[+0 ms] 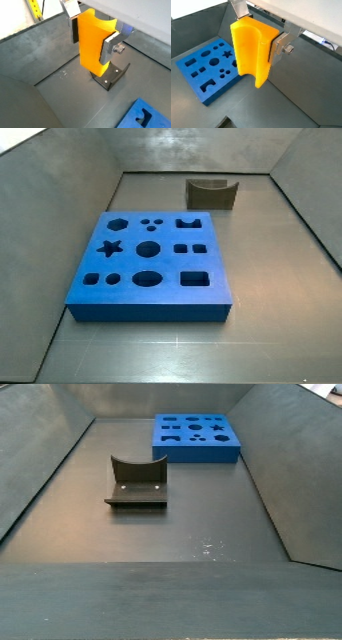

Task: Pick up the arch object. Move up. Rotate the arch object. Move to above the board. Insert the arch object.
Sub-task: Move to above the board.

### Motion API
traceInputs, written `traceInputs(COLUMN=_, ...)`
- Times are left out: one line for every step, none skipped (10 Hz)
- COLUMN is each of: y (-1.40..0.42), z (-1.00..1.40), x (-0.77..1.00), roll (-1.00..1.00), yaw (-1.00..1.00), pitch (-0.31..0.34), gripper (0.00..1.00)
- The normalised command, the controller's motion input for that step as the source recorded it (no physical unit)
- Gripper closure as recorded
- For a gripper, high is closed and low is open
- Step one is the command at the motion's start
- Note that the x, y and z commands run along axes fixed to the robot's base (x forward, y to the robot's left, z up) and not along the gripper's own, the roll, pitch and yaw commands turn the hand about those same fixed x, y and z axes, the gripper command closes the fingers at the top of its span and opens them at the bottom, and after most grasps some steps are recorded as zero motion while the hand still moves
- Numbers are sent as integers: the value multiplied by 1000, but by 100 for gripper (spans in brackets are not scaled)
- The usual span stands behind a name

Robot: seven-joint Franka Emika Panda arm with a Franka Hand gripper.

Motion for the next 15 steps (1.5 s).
traceInputs(y=-9, z=327, x=5, roll=109, yaw=27, pitch=88, gripper=100)
traceInputs(y=-7, z=248, x=4, roll=108, yaw=26, pitch=86, gripper=100)
traceInputs(y=-1000, z=-7, x=231, roll=15, yaw=1000, pitch=38, gripper=100)
traceInputs(y=-1000, z=-28, x=238, roll=16, yaw=1000, pitch=37, gripper=100)
traceInputs(y=-1000, z=-27, x=257, roll=10, yaw=1000, pitch=39, gripper=100)
traceInputs(y=-1000, z=-25, x=266, roll=4, yaw=1000, pitch=40, gripper=100)
traceInputs(y=-1000, z=-26, x=269, roll=7, yaw=1000, pitch=42, gripper=100)
traceInputs(y=-1000, z=-20, x=276, roll=10, yaw=1000, pitch=43, gripper=100)
traceInputs(y=-1000, z=-23, x=299, roll=8, yaw=1000, pitch=47, gripper=100)
traceInputs(y=-1000, z=-18, x=306, roll=8, yaw=1000, pitch=49, gripper=100)
traceInputs(y=-1000, z=-14, x=326, roll=14, yaw=1000, pitch=54, gripper=100)
traceInputs(y=-921, z=-9, x=324, roll=13, yaw=1000, pitch=58, gripper=100)
traceInputs(y=-524, z=-1, x=223, roll=17, yaw=1000, pitch=67, gripper=100)
traceInputs(y=-375, z=11, x=169, roll=20, yaw=1000, pitch=70, gripper=100)
traceInputs(y=-162, z=21, x=82, roll=29, yaw=1000, pitch=81, gripper=100)
